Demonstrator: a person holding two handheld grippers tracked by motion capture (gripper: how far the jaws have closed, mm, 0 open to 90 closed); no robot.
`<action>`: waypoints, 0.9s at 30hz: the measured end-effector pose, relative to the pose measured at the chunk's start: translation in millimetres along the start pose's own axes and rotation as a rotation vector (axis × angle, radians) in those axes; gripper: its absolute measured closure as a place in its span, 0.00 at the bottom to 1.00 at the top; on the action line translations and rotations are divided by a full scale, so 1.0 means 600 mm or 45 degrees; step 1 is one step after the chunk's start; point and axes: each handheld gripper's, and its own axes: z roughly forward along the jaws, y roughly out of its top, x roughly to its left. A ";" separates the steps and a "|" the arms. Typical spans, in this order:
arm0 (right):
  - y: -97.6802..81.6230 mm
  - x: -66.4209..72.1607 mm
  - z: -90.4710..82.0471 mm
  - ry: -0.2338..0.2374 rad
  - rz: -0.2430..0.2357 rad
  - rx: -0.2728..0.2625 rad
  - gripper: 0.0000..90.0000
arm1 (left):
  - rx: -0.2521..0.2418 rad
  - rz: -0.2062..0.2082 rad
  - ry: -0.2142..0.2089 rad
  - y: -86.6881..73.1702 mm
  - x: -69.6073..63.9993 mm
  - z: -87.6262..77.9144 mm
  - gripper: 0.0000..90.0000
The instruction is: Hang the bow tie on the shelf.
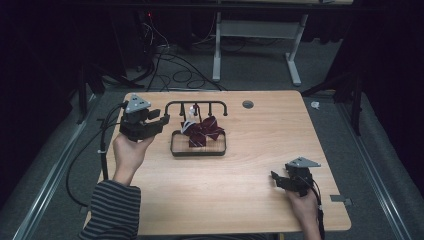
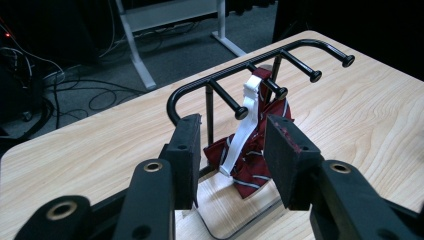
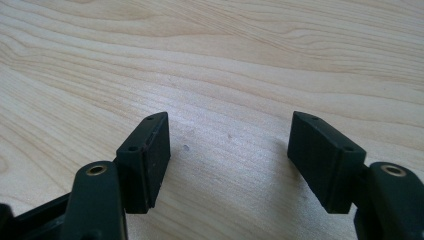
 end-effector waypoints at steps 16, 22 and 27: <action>0.000 0.000 0.000 -0.002 -0.006 0.000 0.39 | -0.009 -0.033 0.011 -0.029 0.009 -0.025 0.64; 0.000 0.000 0.000 -0.003 -0.006 0.001 0.39 | -0.002 -0.041 0.008 -0.041 0.008 -0.032 0.63; 0.000 0.001 0.000 -0.004 -0.005 0.001 0.39 | -0.005 -0.058 0.009 -0.053 0.011 -0.038 0.63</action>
